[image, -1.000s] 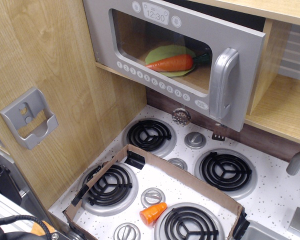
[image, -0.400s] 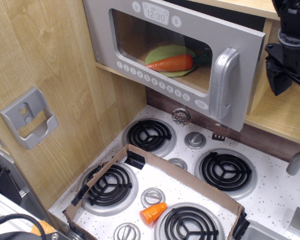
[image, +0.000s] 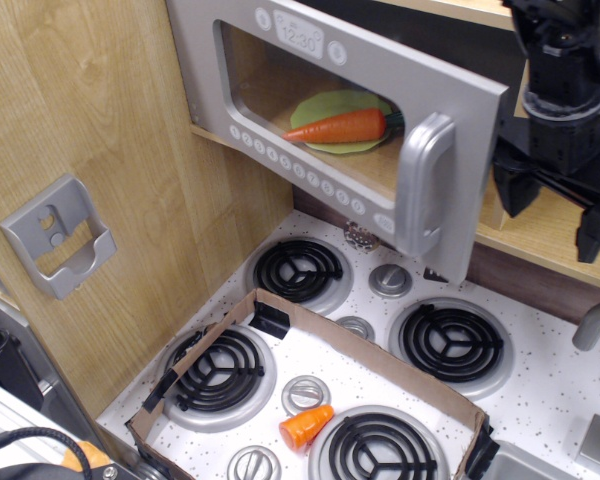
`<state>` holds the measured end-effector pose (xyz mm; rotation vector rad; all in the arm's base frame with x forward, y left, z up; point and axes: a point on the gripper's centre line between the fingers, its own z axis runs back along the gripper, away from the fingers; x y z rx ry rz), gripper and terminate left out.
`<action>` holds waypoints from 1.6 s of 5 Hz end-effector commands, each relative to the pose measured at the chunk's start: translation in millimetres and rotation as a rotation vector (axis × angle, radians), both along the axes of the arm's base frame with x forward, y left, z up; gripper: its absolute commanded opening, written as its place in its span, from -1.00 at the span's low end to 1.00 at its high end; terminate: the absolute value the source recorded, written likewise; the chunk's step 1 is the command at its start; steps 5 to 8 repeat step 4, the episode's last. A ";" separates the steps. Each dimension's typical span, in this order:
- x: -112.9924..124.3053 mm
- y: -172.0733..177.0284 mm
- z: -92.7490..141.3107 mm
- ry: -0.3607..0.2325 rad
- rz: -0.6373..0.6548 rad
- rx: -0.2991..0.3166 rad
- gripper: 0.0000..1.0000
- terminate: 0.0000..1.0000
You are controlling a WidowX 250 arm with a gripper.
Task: Open microwave
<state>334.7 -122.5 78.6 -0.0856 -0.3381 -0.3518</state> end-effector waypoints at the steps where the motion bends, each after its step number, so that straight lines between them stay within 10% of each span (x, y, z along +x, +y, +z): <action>1: -24.4 32.4 26.8 -0.072 0.086 0.033 1.00 -1.00; 3: -64.1 82.8 53.6 -0.002 0.171 -0.013 1.00 -1.00; 4: -72.1 100.1 75.9 0.024 0.182 0.041 1.00 1.00; 8: -72.1 100.1 75.9 0.024 0.182 0.041 1.00 1.00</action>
